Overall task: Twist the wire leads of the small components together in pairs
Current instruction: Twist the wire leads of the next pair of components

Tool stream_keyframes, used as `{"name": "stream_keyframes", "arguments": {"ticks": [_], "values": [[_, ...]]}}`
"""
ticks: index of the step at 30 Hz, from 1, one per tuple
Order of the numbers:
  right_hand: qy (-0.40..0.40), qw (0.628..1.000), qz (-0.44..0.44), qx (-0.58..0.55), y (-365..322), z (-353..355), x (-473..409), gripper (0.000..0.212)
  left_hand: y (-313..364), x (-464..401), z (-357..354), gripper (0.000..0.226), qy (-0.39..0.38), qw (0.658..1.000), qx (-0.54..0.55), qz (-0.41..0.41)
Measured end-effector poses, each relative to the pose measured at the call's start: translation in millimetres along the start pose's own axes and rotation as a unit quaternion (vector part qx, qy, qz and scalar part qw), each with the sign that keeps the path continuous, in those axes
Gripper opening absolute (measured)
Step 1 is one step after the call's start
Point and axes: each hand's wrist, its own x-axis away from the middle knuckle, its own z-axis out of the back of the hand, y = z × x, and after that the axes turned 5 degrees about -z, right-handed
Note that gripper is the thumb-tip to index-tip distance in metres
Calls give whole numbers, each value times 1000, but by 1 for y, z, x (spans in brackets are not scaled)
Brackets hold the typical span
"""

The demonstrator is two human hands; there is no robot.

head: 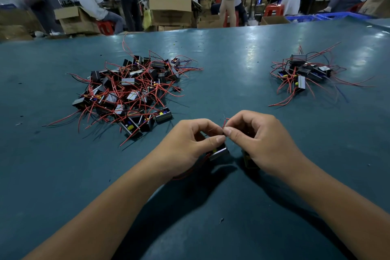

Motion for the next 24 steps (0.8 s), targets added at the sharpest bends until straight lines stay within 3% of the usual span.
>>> {"name": "stream_keyframes", "arguments": {"ticks": [9, 12, 15, 18, 21, 24], "values": [[7, 1000, -30, 6, 4, 4, -4, 12, -9, -3, 8, 10, -1, 992, -123, -24], [6, 999, -27, -38, 0, 8, -5, 7, -7, -4, 11, 6, 7, 991, -127, -29], [76, 995, -20, -55, -2, 14, -7, 7, -6, -4, 22, 27, 15, 987, -157, -17], [144, 982, -43, 112, -1, 22, -7, 20, -7, 0, 27, 47, -22, 956, -291, 32], [44, 943, -155, 290, -3, 25, -4, 56, -8, 1, 21, 35, -33, 931, -364, 18], [-47, 905, -204, 370, -3, 20, -1, 60, -7, 0, 20, 23, -26, 930, -367, 15]]}}
